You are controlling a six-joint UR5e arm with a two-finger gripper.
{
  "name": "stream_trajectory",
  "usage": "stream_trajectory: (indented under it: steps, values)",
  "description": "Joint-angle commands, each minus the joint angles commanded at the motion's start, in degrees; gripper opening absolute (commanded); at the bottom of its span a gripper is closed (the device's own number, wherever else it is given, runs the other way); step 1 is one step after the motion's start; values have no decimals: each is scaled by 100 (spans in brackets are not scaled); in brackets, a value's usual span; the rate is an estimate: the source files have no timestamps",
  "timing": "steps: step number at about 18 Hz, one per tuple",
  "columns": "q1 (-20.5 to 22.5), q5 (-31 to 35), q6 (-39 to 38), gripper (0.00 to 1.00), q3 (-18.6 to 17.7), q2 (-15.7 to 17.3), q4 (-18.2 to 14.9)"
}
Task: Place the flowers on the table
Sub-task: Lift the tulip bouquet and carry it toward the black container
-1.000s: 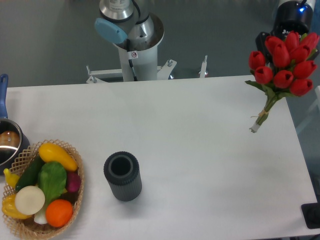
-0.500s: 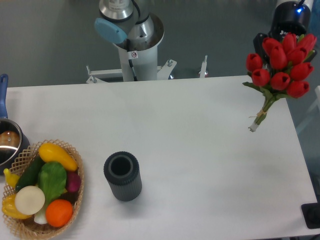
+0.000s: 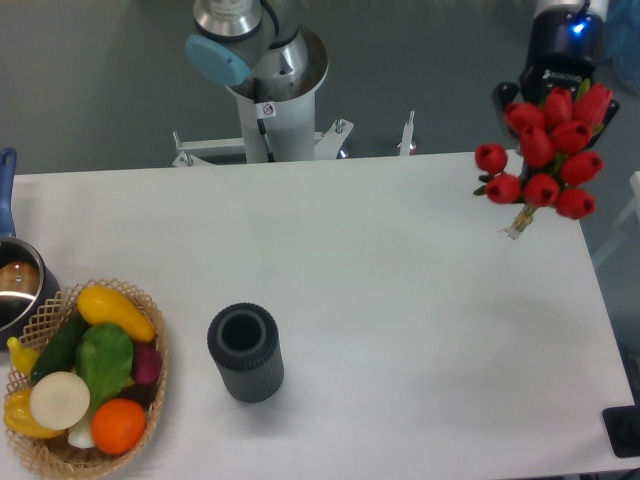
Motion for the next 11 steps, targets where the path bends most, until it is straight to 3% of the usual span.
stream_trajectory:
  steps: [6,11]
  values:
    - [-729,1836,-195,34,0,-87,-18]
    - [-1195,2593,-309,34,-79,-377,-26]
